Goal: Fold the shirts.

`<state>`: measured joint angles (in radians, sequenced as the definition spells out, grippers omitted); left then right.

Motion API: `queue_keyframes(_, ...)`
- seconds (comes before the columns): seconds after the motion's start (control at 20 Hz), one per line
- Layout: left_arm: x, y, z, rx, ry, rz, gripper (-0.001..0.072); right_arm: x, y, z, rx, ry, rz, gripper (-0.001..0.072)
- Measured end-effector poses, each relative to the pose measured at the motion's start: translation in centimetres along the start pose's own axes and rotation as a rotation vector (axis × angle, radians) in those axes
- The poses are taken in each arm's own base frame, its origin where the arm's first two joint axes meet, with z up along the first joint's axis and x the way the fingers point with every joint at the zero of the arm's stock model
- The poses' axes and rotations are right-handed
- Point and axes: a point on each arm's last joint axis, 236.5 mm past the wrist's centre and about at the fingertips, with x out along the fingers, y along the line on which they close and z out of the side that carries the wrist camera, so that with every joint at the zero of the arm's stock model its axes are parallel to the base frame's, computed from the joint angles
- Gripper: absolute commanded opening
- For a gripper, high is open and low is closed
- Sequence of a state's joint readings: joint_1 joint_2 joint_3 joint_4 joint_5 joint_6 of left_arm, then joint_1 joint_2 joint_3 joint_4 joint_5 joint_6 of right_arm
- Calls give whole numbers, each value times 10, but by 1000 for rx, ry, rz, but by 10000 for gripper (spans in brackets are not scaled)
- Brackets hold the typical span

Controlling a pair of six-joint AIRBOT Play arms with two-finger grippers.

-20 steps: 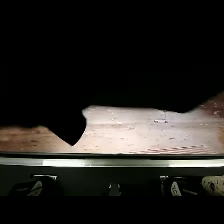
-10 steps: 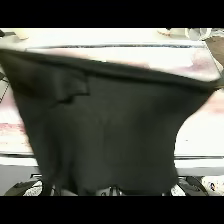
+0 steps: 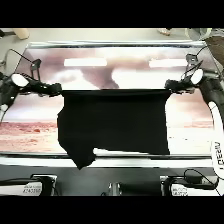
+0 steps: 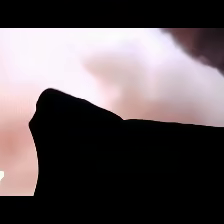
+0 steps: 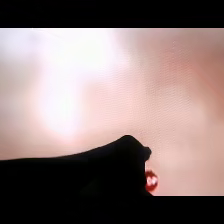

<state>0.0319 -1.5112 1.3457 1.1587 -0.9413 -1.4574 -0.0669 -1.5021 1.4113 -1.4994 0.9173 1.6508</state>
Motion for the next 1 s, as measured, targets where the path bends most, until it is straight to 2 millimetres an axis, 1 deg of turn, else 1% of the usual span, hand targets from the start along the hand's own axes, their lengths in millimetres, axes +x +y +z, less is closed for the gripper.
queue_keyframes(0.1,23,3,17,-30,-49,-12,27,18,1,19,16,-81,6,16)
queue_keyframes(0.2,40,5,36,-58,-105,-22,27,33,2,30,26,-133,11,16)
queue_keyframes(0.3,51,8,56,-80,-169,-28,27,46,2,34,35,-157,13,17)
queue_keyframes(0.45,63,11,73,-96,-218,-30,27,57,2,41,64,-193,20,16)
queue_keyframes(0.5,68,12,74,-100,-220,-29,27,62,2,39,83,-190,24,18)
queue_keyframes(0.6,74,14,73,-98,-214,-27,26,71,3,27,119,-142,31,18)
queue_keyframes(0.65,71,14,75,-81,-210,-29,26,72,4,18,129,-104,34,18)
queue_keyframes(0.75,57,13,76,-22,-181,-37,26,64,5,1,117,-21,30,17)
queue_keyframes(0.8,50,14,72,4,-146,-41,26,58,5,-10,98,31,25,17)
queue_keyframes(0.85,45,17,59,20,-82,-41,26,53,5,-26,82,97,20,18)
queue_keyframes(0.95,47,25,17,22,92,-37,26,50,2,-65,60,253,9,18)
queue_keyframes(1.0,50,30,-9,14,187,-31,27,51,2,-84,54,326,8,18)
